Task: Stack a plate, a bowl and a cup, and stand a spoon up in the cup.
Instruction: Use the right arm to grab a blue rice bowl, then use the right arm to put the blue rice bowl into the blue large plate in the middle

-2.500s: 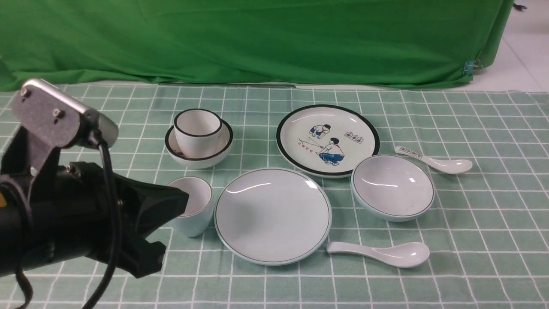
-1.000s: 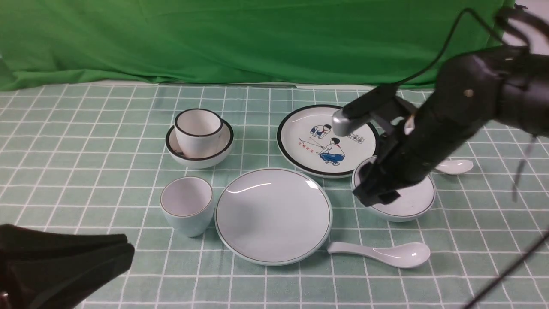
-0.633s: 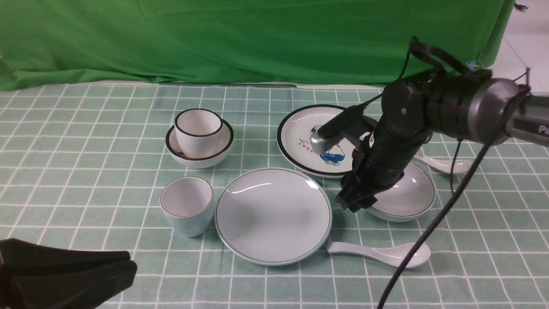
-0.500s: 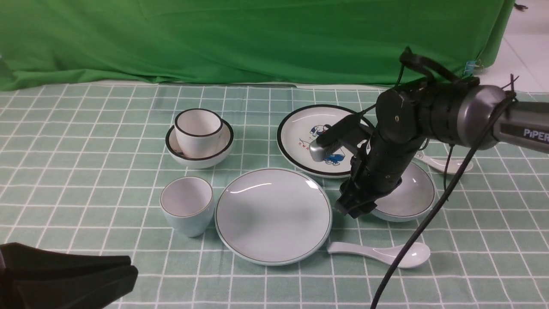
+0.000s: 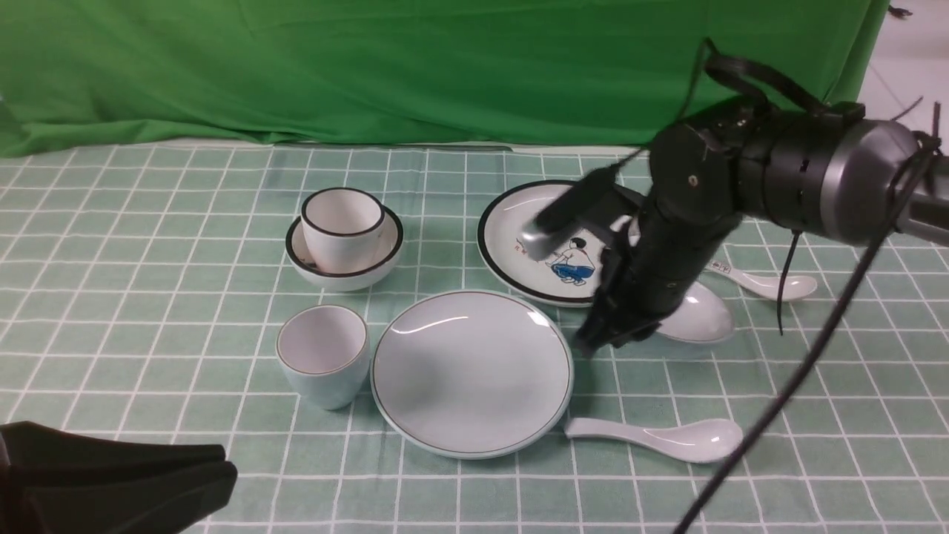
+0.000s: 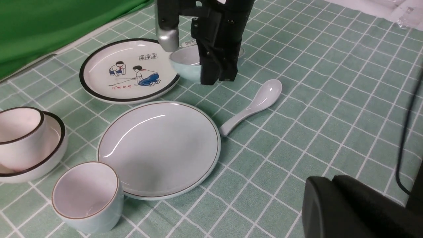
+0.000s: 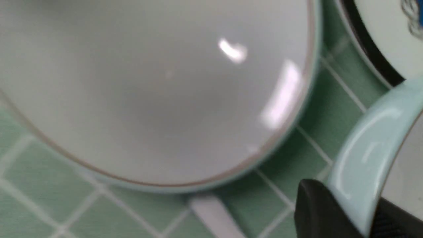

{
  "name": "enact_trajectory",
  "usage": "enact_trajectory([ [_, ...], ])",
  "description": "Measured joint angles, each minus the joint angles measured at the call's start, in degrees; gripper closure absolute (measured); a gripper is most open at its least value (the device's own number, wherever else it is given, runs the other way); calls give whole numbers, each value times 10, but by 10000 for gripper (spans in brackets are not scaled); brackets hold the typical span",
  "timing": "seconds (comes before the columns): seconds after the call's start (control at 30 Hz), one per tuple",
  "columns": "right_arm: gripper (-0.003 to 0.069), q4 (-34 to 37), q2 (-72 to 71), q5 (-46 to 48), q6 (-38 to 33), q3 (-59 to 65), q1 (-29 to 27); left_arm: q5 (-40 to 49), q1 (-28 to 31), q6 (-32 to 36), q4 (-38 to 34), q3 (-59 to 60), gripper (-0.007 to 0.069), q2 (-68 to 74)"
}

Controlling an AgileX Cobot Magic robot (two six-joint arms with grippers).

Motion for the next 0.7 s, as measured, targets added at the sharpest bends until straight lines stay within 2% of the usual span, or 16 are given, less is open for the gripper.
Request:
enact_trajectory([
  [0.1,575,13,-14,-16,0,-1,67,0,0,0,4,0,607,0],
  [0.23,575,18,4,-53,0,-1,107,0,0,0,8,0,607,0],
  [0.63,564,1,64,-115,15,0,117,0,0,0,11,0,607,0],
  [0.7,490,0,65,-117,20,0,117,0,0,0,11,0,607,0],
])
